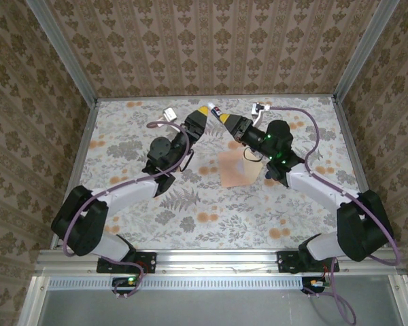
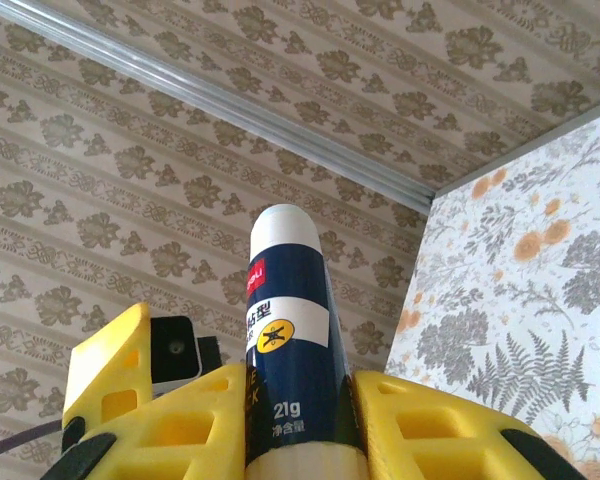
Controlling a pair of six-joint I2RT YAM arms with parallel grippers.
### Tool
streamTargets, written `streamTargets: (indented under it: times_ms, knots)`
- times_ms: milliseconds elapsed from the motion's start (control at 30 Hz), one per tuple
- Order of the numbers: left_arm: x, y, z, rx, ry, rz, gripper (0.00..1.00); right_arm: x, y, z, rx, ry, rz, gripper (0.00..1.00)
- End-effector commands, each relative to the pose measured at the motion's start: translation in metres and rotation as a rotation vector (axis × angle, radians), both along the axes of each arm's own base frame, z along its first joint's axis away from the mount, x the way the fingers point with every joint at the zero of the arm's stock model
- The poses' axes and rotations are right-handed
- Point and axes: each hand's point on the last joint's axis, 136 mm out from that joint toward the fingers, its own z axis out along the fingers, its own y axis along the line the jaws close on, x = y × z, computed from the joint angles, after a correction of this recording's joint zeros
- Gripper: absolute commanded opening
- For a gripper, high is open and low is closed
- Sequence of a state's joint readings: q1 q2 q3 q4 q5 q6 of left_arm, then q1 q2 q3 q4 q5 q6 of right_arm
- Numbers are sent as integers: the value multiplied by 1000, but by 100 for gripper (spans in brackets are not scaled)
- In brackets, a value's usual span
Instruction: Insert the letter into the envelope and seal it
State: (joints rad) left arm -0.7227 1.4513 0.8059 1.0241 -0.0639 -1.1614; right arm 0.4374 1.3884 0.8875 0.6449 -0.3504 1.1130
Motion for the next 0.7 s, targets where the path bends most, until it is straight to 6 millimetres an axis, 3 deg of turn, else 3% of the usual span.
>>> streamTargets:
  times_ms: [0, 267, 467, 667]
  knots:
    - [-7, 9, 11, 54, -51, 3, 58, -3, -15, 31, -24, -81, -47, 22]
    - [-9, 45, -1, 365, -19, 59, 54, -9, -59, 7, -312, 22, -164, 21]
    - [-6, 65, -23, 760, 31, 65, 34, -16, -85, -8, -490, 101, -180, 21]
    - [7, 53, -55, 1043, 76, -44, 15, -19, -99, -28, -655, 193, -153, 20]
